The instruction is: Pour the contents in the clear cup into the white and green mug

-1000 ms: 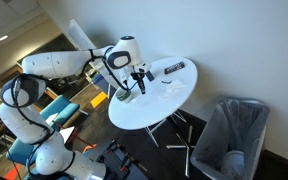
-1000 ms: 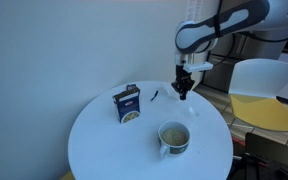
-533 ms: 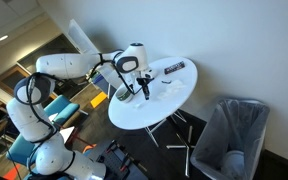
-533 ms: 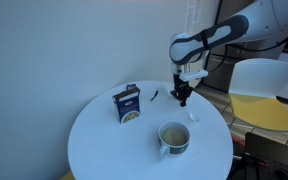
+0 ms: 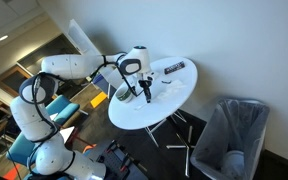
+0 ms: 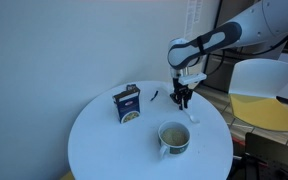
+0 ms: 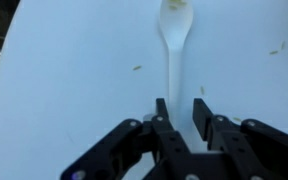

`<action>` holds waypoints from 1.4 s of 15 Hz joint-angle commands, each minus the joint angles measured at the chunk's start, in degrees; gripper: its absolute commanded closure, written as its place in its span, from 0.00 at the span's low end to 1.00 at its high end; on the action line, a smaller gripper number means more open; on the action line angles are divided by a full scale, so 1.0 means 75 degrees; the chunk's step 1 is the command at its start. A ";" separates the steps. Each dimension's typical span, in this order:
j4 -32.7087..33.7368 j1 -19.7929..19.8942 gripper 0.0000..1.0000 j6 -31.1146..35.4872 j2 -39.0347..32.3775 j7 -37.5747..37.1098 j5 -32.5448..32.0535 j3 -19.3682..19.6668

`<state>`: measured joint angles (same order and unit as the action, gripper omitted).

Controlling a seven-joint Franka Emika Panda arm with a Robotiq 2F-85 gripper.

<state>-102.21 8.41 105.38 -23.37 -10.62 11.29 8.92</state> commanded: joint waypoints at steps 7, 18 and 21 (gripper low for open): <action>-0.1417 -0.0399 0.00 0.0561 0.2194 -0.0063 -0.0893 -0.0049; -0.3542 -0.0402 0.00 0.2166 0.5703 0.0020 -0.1802 -0.0524; -0.3295 -0.0381 0.00 0.1911 0.5555 0.0047 -0.1674 -0.0542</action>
<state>-127.04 4.87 119.82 18.36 -10.48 -1.51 5.44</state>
